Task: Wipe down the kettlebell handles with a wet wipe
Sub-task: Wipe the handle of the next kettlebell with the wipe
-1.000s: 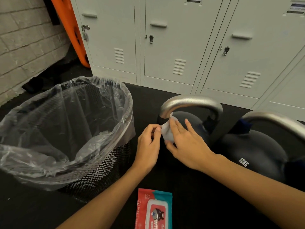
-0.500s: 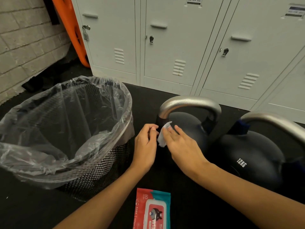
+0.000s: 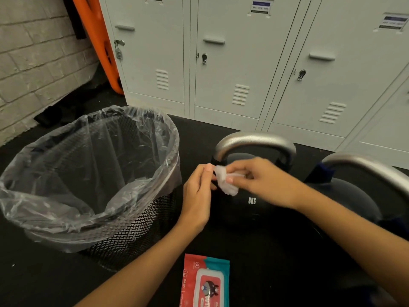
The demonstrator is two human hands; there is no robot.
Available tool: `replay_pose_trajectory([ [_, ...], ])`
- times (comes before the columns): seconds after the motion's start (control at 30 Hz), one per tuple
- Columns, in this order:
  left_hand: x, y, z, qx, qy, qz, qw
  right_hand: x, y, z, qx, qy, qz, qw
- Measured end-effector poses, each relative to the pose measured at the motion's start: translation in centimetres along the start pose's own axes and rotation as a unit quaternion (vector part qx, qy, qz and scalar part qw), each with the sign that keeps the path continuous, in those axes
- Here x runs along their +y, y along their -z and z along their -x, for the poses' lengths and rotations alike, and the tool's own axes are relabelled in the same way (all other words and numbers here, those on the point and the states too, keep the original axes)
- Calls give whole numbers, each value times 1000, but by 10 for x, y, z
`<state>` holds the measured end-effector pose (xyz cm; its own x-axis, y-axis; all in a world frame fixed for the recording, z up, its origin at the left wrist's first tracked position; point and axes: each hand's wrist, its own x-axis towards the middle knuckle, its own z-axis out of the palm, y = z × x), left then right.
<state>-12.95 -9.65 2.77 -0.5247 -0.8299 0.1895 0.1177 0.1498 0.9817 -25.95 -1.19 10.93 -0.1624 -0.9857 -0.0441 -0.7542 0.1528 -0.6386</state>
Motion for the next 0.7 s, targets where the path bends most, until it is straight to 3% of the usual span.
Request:
replay_pose_trajectory([
  [0.13,21,-9,-3,-37,-52,14,998,-15,20,-2,39,-14,-175,984],
  [0.27,40,-14,-9,30,-131,-39,990,-29,31,0,85,-40,-255,962],
  [0.43,60,-16,-24,60,-134,-44,988,-28,31,-6,158,-14,-149,976],
  [0.7,77,-14,-55,16,-127,-66,990,-11,62,-10,248,5,-241,938],
])
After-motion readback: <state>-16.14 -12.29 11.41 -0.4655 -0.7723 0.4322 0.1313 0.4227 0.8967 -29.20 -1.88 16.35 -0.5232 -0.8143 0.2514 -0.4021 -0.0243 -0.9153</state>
